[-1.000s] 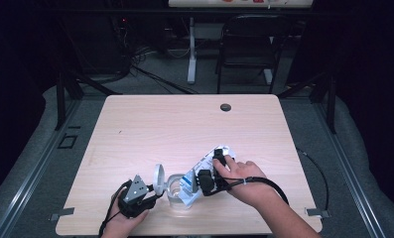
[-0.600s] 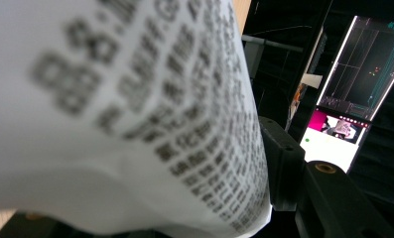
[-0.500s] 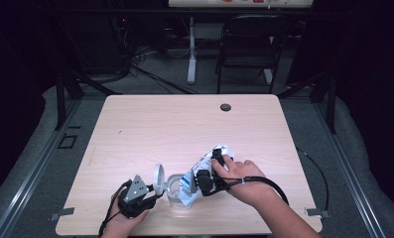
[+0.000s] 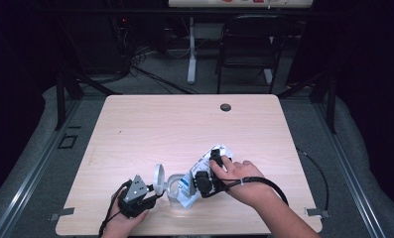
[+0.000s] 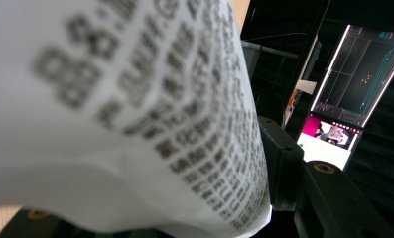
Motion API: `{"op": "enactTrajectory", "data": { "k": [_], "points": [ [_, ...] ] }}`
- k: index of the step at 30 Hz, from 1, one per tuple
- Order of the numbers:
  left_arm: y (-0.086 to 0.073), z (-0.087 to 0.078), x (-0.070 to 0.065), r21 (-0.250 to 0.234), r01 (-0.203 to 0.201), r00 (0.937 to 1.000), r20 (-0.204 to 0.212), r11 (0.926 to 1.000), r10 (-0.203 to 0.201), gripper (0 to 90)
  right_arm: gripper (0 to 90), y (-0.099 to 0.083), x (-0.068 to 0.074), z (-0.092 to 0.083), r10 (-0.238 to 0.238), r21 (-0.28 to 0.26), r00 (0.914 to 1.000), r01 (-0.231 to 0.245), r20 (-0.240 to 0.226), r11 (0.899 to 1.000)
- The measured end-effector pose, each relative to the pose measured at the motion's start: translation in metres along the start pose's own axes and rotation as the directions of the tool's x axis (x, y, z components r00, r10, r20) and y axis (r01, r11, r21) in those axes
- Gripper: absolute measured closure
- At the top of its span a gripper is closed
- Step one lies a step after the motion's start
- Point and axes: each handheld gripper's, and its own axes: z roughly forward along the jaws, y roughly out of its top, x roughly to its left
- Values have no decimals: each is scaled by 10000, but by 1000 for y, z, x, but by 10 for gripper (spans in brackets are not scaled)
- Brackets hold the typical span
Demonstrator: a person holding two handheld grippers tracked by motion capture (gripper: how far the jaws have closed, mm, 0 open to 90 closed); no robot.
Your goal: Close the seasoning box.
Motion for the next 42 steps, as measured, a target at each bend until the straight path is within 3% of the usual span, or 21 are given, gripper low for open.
{"op": "enactTrajectory", "data": {
  "k": [42],
  "points": [
    [0, 0, 0, -17, -11, 10000, -5, 10000, 11, 705, 606, 3, -1, -1, -223, -58, 9996, 224, 149, 9997]
  ]
}}
